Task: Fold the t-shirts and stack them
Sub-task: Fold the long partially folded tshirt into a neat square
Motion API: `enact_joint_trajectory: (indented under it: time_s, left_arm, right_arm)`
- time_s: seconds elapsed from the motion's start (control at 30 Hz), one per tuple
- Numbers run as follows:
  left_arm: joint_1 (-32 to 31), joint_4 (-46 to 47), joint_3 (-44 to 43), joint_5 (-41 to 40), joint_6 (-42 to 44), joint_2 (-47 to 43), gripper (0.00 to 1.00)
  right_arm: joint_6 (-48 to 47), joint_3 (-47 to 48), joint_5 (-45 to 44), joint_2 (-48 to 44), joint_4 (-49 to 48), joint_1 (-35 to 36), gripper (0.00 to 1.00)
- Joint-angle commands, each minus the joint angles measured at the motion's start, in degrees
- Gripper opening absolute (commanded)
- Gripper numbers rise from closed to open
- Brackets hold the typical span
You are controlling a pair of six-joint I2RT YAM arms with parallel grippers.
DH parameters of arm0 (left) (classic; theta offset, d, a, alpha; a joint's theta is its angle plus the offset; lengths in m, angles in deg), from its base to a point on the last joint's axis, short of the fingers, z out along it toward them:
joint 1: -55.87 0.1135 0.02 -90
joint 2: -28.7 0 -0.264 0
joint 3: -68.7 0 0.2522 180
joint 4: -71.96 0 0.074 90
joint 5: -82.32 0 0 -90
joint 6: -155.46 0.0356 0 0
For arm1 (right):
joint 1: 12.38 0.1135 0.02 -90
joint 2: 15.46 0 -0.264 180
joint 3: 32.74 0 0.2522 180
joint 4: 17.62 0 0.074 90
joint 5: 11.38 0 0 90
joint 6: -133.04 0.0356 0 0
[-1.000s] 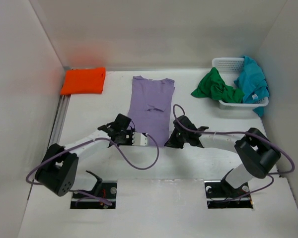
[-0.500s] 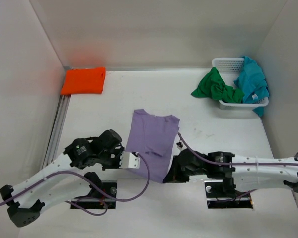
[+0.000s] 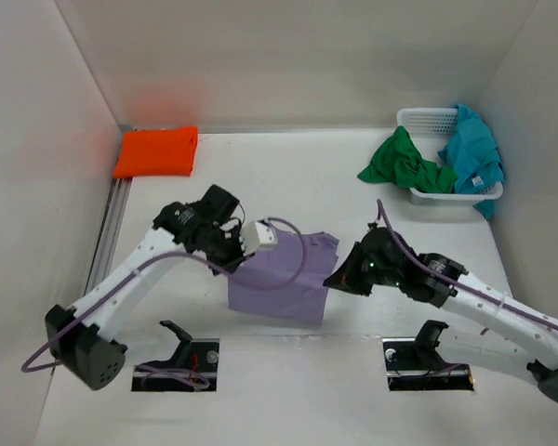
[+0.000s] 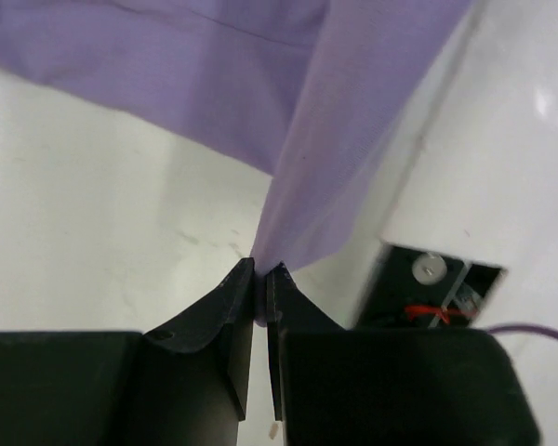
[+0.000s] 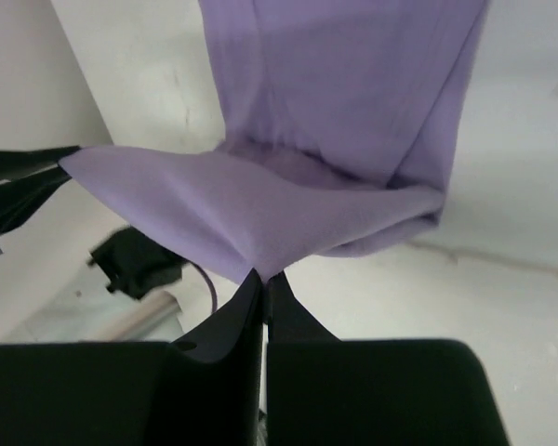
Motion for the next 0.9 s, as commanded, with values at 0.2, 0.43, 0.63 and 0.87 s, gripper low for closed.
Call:
enact_joint_trajectory:
  time_s: [0.2, 0.43, 0.63, 0.87]
  left_arm:
    - [12.2, 15.9, -12.9, 1.7, 3.2, 17.3, 0.05]
    - [13.8, 21.6, -15.4, 1.7, 3.2, 26.3, 0.06]
    - [15.6, 24.6, -18.1, 0.5, 2.6, 32.5, 0.08]
    - [18.6, 31.7, -23.0, -7.6, -2.9, 41.7, 0.38]
  right_arm:
    - [-17.3, -0.6, 11.9, 8.9, -9.1, -21.4, 0.00]
    - [-23.8, 1.1, 12.1, 17.8, -12.2, -31.0, 0.00]
    - [-26.9, 4.9, 11.7, 27.2, -15.1, -34.2, 0.11]
    - [-30.5, 11.7, 10.8, 37.9, -22.4, -38.8, 0.25]
